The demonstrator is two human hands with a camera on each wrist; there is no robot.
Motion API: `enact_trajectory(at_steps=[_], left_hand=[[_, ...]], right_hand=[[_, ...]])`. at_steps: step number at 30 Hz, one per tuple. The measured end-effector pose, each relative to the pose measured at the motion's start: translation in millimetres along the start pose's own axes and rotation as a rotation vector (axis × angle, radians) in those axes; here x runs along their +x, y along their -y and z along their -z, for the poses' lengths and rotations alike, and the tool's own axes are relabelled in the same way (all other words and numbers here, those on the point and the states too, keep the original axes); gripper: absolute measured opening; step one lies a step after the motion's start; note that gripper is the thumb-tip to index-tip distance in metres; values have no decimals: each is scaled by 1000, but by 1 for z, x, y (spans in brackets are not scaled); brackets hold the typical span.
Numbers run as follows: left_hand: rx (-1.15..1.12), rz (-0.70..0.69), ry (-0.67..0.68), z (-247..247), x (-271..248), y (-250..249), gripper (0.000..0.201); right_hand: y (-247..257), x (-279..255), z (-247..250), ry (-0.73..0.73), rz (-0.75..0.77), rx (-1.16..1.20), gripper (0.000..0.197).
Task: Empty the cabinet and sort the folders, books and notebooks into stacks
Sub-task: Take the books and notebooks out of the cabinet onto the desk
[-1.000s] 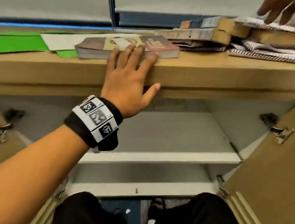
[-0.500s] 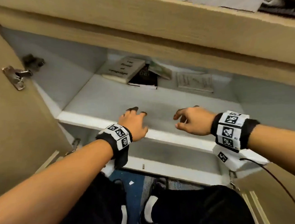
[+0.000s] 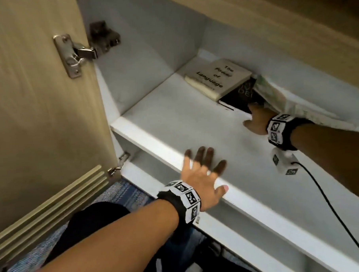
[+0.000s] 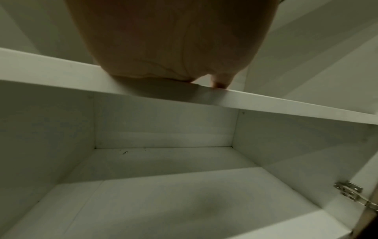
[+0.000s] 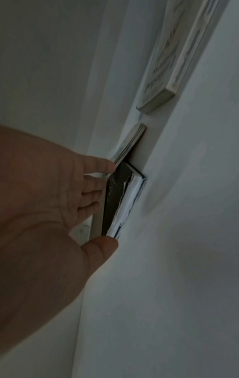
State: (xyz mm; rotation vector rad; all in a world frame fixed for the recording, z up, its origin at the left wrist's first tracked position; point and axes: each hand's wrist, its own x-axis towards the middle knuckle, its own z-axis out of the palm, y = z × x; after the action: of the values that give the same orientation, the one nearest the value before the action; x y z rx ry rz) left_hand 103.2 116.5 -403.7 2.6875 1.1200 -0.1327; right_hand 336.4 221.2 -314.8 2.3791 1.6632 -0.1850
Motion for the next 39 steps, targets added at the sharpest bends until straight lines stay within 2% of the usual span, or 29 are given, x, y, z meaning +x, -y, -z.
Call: enact_trajectory(at_steps=[3, 7, 11, 16, 20, 22, 24, 26, 27, 29, 32, 35, 39], left_hand=[[-20, -13, -4, -2, 0, -1, 68], [-26, -23, 0, -4, -1, 0, 69], [-13, -32, 26, -2, -1, -1, 68], [-18, -25, 54, 4, -1, 1, 70], [-47, -33, 82, 10, -2, 2, 71], [-48, -32, 93, 12, -2, 3, 71], [-42, -29, 103, 12, -1, 4, 72], [-38, -35, 114, 12, -1, 3, 72], [-38, -33, 120, 11, -2, 1, 72], [-43, -25, 112, 10, 0, 0, 72], [-43, -22, 115, 10, 1, 2, 72], [-54, -18, 110, 7, 2, 0, 72], [-38, -19, 110, 4, 3, 1, 72]], right_hand=[[4, 38, -3, -33, -34, 34, 77], [1, 63, -23, 44, -113, 77, 86], [1, 57, -29, 47, -135, 118, 90], [4, 32, -19, 116, -144, 119, 83], [3, 10, -33, 244, -151, 98, 83], [4, 2, -50, 178, -141, 211, 83], [7, 2, -54, 41, -163, 345, 74], [-1, 13, -46, -88, -291, 488, 58], [-9, 20, -42, -105, -346, 584, 51], [-26, 29, -32, -29, -413, 822, 45], [-40, 41, -36, 140, -525, 1149, 50], [-36, 42, -38, 94, -619, 1296, 40], [-43, 45, -43, 11, -614, 1293, 36]])
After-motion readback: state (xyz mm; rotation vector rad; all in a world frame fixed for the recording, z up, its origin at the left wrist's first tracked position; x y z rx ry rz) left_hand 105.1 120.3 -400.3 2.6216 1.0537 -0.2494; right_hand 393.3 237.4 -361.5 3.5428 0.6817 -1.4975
